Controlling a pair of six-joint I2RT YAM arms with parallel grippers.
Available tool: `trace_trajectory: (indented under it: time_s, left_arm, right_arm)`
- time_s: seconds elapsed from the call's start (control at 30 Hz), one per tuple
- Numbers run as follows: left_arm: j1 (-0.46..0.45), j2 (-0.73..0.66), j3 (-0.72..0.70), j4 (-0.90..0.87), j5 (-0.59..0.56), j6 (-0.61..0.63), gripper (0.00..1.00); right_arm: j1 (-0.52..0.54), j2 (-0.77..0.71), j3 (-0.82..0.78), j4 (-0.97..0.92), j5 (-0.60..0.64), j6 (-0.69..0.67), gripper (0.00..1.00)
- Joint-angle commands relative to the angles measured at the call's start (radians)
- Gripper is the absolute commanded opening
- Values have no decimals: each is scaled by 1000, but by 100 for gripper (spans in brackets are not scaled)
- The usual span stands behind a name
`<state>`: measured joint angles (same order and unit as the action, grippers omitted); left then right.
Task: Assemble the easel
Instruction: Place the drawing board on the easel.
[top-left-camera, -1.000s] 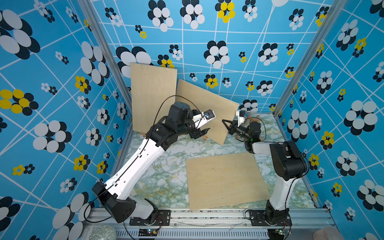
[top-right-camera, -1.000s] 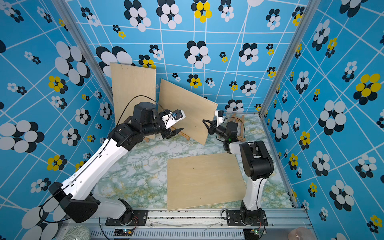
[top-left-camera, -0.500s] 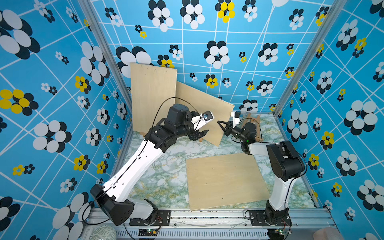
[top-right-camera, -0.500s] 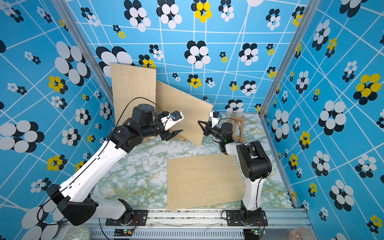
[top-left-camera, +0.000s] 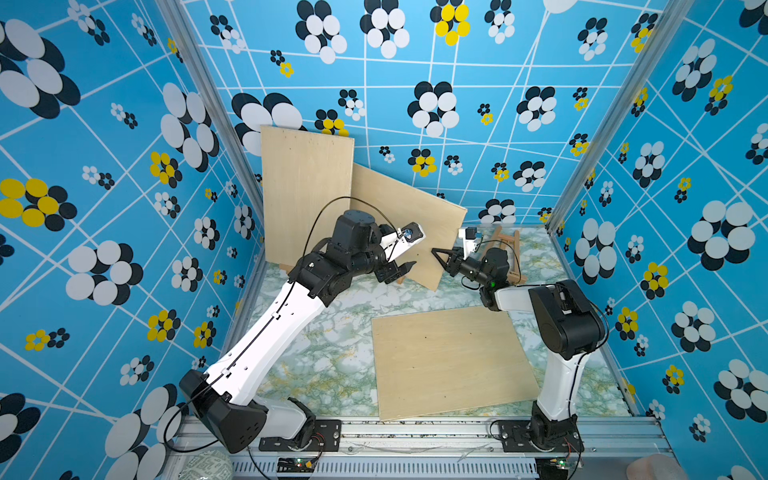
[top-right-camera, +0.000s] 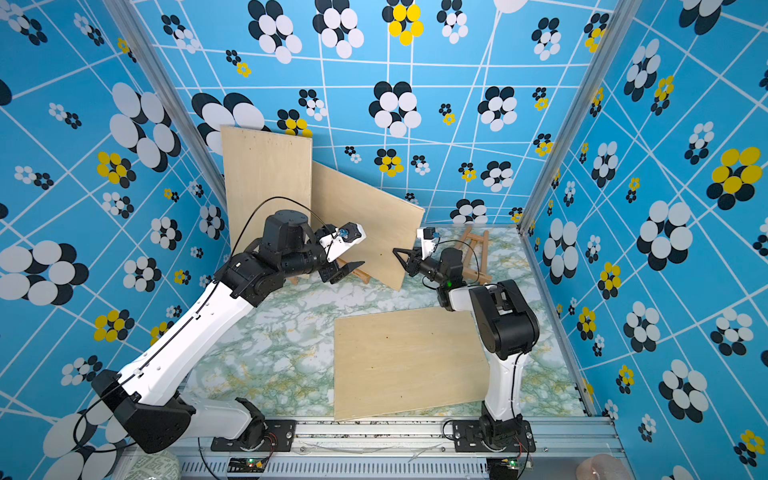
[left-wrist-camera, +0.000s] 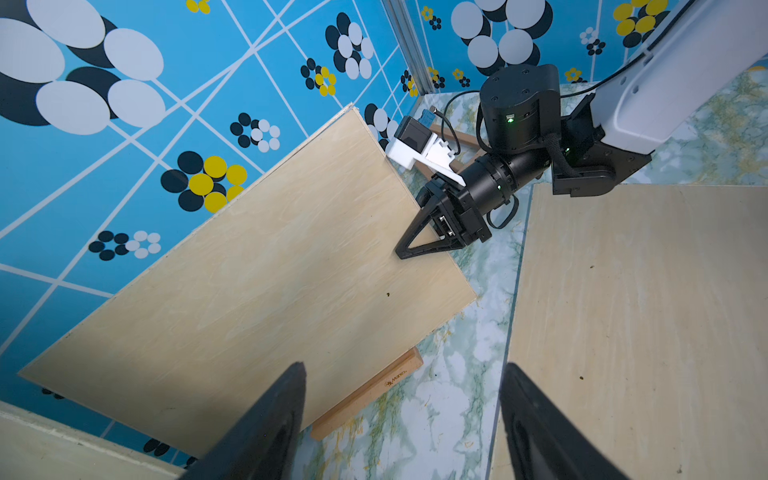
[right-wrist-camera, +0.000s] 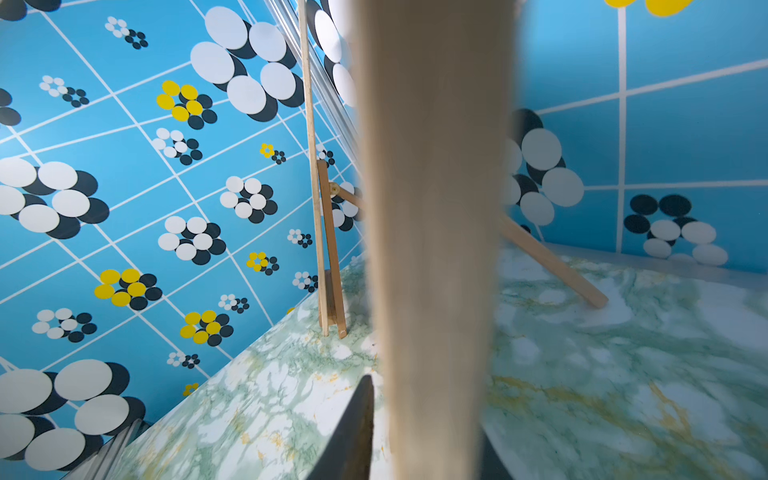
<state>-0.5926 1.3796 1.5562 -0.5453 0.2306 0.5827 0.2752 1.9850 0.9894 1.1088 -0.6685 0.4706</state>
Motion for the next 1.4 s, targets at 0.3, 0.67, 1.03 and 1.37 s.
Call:
trace_trajectory:
  time_s: [0.3, 0.67, 1.03, 1.37]
  left_arm:
    - [28, -30, -45, 26, 37, -42, 77]
    - [35, -40, -109, 73, 71, -90, 78]
    - [39, -106, -286, 193, 122, -255, 79]
    - [53, -203, -486, 339, 191, -490, 81]
  right_arm:
    - [-12, -17, -39, 58, -23, 61, 69]
    - [-135, -173, -199, 163, -22, 162, 80]
    - [-257, -620, -351, -423, 29, 19, 84]
    - [-255, -993, -194, -1269, 209, -187, 87]
